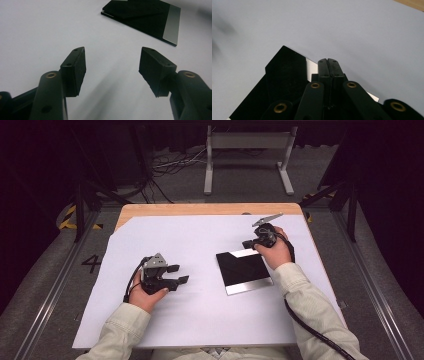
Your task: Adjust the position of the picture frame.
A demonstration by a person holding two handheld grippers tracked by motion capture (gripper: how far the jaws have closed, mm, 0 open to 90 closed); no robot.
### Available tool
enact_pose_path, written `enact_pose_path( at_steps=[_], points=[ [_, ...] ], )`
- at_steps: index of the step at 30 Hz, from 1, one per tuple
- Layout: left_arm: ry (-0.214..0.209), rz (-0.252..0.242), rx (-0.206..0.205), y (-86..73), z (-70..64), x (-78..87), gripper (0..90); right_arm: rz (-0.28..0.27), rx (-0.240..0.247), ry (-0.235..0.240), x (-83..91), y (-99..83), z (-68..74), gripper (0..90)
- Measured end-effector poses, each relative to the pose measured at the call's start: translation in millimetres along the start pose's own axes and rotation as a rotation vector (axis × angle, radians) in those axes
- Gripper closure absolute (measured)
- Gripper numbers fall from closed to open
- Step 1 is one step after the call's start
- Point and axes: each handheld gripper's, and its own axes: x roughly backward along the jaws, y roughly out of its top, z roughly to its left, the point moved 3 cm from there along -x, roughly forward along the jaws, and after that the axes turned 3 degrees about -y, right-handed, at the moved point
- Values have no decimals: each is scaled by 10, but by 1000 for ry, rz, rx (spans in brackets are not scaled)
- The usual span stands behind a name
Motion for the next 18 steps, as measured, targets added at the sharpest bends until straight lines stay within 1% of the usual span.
enact_pose_path(
  at_steps=[2,5,8,12,16,18],
  points=[
    [1,2,-2,-1,1,-1,391,0,-3,3,-10,0,-2,900],
    [-5,5,-3,-2,-1,-11,391,6,-14,9,-77,-11,-4,900],
    [0,9,-2,-4,-10,-19,391,17,-25,6,-147,-20,-11,900],
    [-3,9,-1,-4,-11,-23,389,27,-39,3,-234,-5,-15,900],
    [-6,8,-1,-5,-9,-26,387,49,-19,-3,-325,11,-1,900],
    [-7,11,-2,-6,-8,-29,387,52,-20,-9,-360,21,-1,900]
  ],
)
